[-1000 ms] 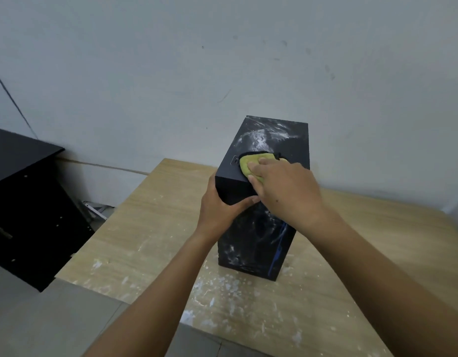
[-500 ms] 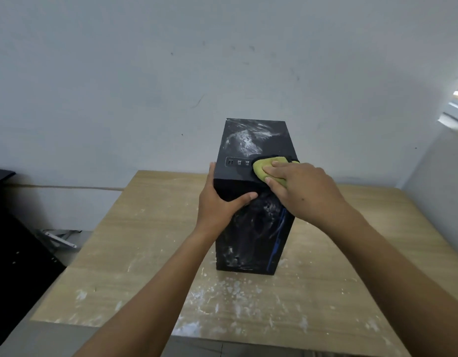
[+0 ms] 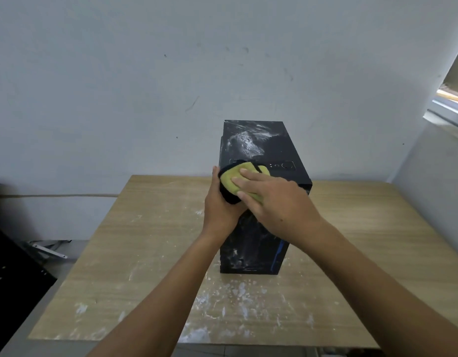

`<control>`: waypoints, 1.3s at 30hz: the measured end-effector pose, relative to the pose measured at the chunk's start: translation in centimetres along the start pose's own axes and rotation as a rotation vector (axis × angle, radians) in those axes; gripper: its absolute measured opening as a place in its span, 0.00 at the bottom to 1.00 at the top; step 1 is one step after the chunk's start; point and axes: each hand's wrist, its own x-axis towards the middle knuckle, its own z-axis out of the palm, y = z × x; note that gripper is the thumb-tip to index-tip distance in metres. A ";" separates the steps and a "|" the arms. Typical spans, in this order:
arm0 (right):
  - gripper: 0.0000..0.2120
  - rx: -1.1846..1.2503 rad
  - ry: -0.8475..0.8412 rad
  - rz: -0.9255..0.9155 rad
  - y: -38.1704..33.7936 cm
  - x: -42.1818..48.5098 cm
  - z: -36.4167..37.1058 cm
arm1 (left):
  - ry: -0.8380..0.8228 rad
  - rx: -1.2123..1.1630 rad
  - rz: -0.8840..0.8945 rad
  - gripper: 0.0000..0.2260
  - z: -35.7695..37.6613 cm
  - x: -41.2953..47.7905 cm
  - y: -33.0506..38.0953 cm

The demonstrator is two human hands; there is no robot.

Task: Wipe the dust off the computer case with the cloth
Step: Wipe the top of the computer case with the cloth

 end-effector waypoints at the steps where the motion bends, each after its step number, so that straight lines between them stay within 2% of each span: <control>1: 0.19 0.005 0.003 0.024 0.8 -0.3 -0.4 | -0.013 -0.001 0.005 0.34 -0.1 0.0 0.1; 5: 0.18 -0.041 -0.018 0.120 2.3 0.4 -1.8 | -0.013 -0.044 0.030 0.35 -0.2 -0.2 0.4; 9: 0.16 -0.097 -0.043 0.190 0.3 2.7 -2.1 | -0.005 -0.053 0.029 0.34 -0.3 -0.3 0.7; 11: 0.14 -0.129 -0.029 0.169 -1.3 3.9 -1.6 | -0.009 -0.028 0.040 0.33 -0.3 -0.2 0.8; 13: 0.13 -0.151 -0.014 0.117 -2.6 4.4 -1.0 | -0.011 0.007 0.043 0.29 -0.2 -0.1 0.8; 17: 0.17 -0.094 -0.056 0.012 -3.0 3.1 -0.3 | 0.004 0.025 0.028 0.16 0.0 0.0 0.4; 21: 0.18 0.052 -0.049 0.037 0.0 1.0 -1.1 | -0.043 0.012 0.061 0.28 -0.6 0.1 0.8; 27: 0.17 -0.003 -0.006 0.237 5.4 -0.2 -3.2 | -0.080 -0.017 0.085 0.45 -0.9 1.1 1.2; 29: 0.17 -0.022 0.000 0.298 5.7 0.2 -3.5 | -0.085 -0.012 0.080 0.46 -0.9 1.1 0.9; 31: 0.16 -0.089 -0.006 0.318 5.0 1.1 -3.5 | -0.080 0.003 0.088 0.45 -0.9 1.0 1.0; 35: 0.13 -0.180 -0.007 0.229 1.7 3.8 -2.2 | -0.072 0.033 0.093 0.41 -1.1 1.0 1.2; 39: 0.13 -0.188 -0.008 0.097 -2.3 4.5 -0.6 | -0.076 0.125 0.083 0.25 -1.2 1.0 1.6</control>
